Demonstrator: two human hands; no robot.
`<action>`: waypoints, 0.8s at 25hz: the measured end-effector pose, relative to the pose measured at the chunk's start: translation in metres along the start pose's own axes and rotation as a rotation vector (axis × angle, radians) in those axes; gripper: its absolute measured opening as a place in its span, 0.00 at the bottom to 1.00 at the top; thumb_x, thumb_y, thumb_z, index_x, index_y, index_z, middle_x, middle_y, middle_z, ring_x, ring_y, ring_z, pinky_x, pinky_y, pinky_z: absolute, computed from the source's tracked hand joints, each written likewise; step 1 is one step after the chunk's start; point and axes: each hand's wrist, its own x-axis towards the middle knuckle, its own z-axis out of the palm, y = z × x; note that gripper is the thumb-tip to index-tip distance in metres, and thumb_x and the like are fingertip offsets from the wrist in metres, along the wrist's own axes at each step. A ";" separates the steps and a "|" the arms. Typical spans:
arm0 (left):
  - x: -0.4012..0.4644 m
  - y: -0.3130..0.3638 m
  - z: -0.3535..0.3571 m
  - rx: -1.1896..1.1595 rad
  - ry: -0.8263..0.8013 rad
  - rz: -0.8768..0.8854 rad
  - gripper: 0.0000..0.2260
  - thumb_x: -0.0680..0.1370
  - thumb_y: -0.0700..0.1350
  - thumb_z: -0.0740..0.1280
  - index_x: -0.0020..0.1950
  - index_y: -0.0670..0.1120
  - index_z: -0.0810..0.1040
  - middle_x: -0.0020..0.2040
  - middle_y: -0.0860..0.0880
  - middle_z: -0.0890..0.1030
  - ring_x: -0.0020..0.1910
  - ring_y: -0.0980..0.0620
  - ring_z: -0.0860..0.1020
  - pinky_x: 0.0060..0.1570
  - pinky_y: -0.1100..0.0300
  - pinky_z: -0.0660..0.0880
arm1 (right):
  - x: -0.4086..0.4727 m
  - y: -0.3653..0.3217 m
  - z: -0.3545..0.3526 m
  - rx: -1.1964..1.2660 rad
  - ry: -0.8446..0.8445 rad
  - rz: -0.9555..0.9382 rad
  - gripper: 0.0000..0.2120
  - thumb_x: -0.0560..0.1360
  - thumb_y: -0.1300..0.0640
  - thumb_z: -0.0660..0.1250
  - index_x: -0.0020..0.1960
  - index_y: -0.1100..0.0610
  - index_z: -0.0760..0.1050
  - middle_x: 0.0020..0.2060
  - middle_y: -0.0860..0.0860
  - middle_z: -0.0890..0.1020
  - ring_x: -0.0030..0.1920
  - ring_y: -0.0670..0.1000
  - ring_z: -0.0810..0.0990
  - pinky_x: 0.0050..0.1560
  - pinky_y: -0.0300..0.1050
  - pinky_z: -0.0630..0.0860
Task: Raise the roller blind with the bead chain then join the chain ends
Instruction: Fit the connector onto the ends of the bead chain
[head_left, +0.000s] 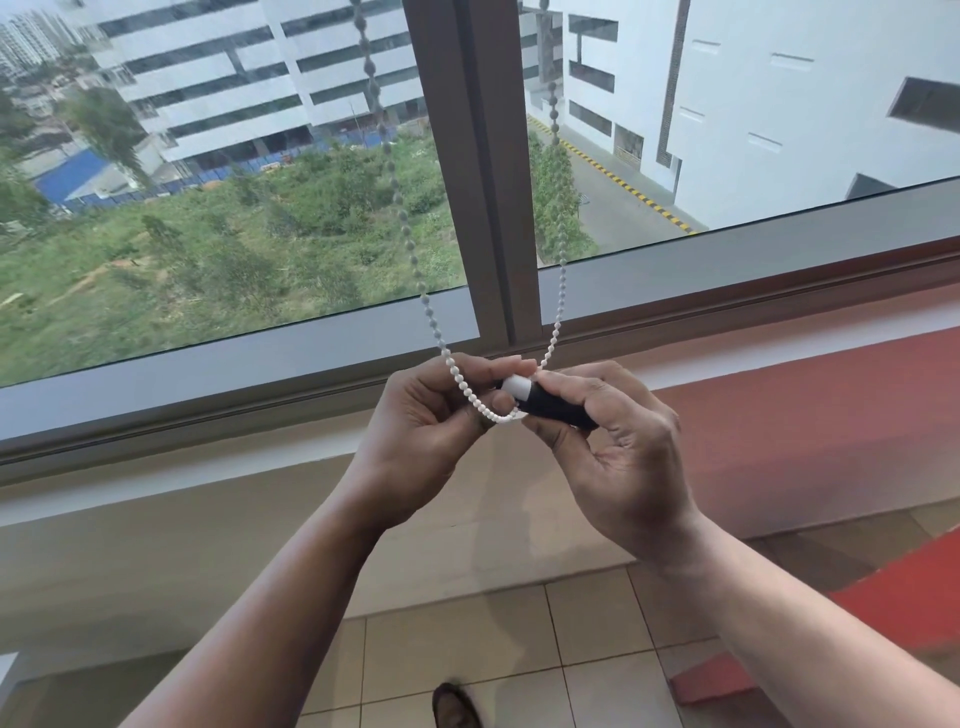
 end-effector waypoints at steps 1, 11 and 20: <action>0.000 0.000 0.000 -0.024 0.011 -0.009 0.13 0.78 0.35 0.70 0.55 0.50 0.88 0.57 0.49 0.88 0.61 0.50 0.84 0.59 0.59 0.78 | 0.001 0.000 0.000 -0.003 0.002 -0.005 0.15 0.71 0.69 0.80 0.56 0.68 0.84 0.47 0.60 0.85 0.46 0.57 0.86 0.45 0.51 0.82; -0.001 -0.007 0.005 -0.012 0.099 0.026 0.15 0.80 0.37 0.68 0.59 0.53 0.87 0.56 0.50 0.81 0.57 0.48 0.78 0.59 0.48 0.77 | 0.001 -0.002 0.004 0.065 0.005 0.073 0.14 0.74 0.64 0.77 0.58 0.68 0.83 0.48 0.59 0.86 0.47 0.56 0.86 0.45 0.53 0.83; 0.001 -0.012 0.014 0.107 0.154 0.041 0.11 0.80 0.36 0.67 0.58 0.46 0.85 0.54 0.39 0.83 0.56 0.51 0.82 0.62 0.54 0.76 | 0.004 -0.005 0.002 0.575 -0.094 0.500 0.12 0.72 0.63 0.76 0.55 0.57 0.84 0.49 0.56 0.89 0.52 0.56 0.88 0.56 0.51 0.83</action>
